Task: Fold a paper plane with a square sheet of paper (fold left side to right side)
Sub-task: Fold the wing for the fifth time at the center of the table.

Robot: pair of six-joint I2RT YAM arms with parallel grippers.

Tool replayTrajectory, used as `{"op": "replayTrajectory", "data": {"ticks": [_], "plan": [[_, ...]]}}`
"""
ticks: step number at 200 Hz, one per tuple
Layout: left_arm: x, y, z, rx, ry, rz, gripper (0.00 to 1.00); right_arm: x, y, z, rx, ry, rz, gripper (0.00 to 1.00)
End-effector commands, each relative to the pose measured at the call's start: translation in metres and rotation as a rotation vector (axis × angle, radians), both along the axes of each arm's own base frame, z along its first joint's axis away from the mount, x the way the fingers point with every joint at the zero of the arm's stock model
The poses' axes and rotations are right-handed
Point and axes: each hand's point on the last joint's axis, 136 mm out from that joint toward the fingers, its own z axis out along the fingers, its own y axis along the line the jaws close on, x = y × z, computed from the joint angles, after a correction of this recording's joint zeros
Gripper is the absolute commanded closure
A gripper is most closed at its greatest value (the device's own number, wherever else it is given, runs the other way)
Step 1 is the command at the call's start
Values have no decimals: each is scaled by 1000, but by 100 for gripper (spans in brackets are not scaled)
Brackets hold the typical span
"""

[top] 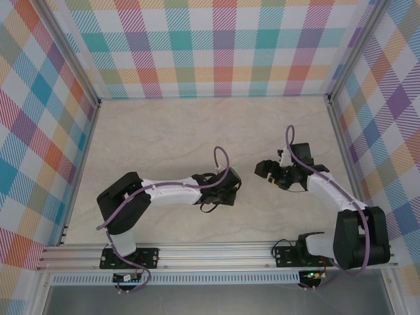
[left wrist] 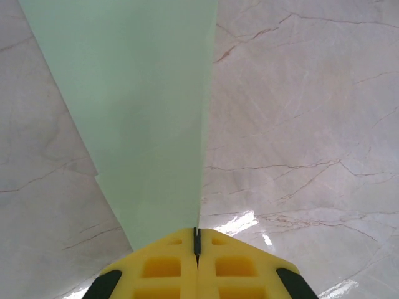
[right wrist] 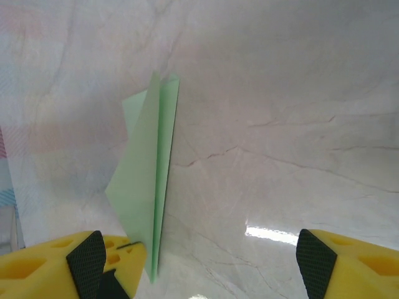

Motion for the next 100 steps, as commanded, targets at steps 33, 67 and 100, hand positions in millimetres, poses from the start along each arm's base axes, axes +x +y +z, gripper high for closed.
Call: {"op": "replayTrajectory", "data": {"ticks": [33, 67, 100], "plan": [[7, -22, 26, -370, 46, 20, 100, 3, 41, -3, 97, -48, 109, 26], [11, -20, 32, -461, 63, 42, 100, 8, 63, -10, 123, -40, 128, 38], [16, -14, 33, -538, 96, 88, 100, 12, 81, -14, 142, -45, 151, 39]]}}
